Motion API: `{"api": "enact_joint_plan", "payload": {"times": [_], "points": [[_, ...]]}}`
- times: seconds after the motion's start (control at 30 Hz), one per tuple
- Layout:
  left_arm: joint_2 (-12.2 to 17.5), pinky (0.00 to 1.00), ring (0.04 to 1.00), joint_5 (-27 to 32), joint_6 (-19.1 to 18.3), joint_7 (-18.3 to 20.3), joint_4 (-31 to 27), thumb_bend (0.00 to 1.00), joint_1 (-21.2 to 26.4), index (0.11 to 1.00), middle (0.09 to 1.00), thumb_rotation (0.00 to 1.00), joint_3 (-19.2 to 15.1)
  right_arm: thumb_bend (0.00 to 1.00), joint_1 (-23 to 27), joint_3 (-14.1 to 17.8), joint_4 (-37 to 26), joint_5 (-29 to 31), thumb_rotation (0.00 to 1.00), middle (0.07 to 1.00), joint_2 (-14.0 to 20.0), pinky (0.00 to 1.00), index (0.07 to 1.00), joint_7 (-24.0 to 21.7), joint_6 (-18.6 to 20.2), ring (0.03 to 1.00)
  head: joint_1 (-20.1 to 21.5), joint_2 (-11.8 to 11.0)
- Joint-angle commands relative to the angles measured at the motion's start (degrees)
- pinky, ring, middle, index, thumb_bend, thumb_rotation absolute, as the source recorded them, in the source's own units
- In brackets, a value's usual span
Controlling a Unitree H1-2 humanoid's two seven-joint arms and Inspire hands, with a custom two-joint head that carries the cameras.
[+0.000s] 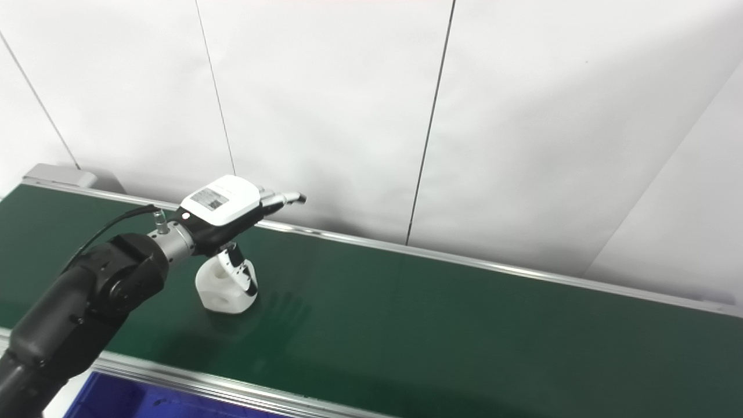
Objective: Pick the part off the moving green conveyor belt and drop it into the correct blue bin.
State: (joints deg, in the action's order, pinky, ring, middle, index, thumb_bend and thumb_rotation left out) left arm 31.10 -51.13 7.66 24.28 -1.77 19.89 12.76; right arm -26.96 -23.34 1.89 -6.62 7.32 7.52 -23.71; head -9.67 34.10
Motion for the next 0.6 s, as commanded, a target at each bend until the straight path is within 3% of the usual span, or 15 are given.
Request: {"api": "enact_joint_plan", "payload": {"times": [0.0,0.17,0.43,0.57], "points": [[1.74,0.77,0.874,-0.49,0.05,0.03,0.68,1.00,3.20,0.914,0.908,0.22,0.55,0.87,0.16,-0.16,-1.10,0.04,1.00,0.970,-0.55,0.95,1.000,-0.76,-3.20,0.950,-0.15,0.17],[1.57,0.77,0.897,-0.60,-3.14,3.89,2.12,1.00,3.87,0.926,0.924,0.23,1.68,0.88,0.24,-0.13,-1.13,0.48,1.00,0.972,-0.59,0.95,1.000,-1.16,-3.18,0.955,-0.32,0.59],[-0.63,0.74,0.892,2.38,-12.66,9.26,1.52,1.00,1.92,0.938,0.936,0.24,1.21,0.89,-0.14,0.42,-1.95,0.07,1.00,0.965,-1.02,0.95,1.000,-1.67,-3.18,0.950,-0.46,1.91],[-1.84,0.73,0.886,3.57,-15.36,8.83,1.16,1.00,0.22,0.934,0.935,0.25,1.64,0.89,-0.10,0.58,-2.13,-0.04,1.00,0.966,-1.15,0.96,1.000,-2.15,-3.16,0.951,-0.33,2.26]]}}
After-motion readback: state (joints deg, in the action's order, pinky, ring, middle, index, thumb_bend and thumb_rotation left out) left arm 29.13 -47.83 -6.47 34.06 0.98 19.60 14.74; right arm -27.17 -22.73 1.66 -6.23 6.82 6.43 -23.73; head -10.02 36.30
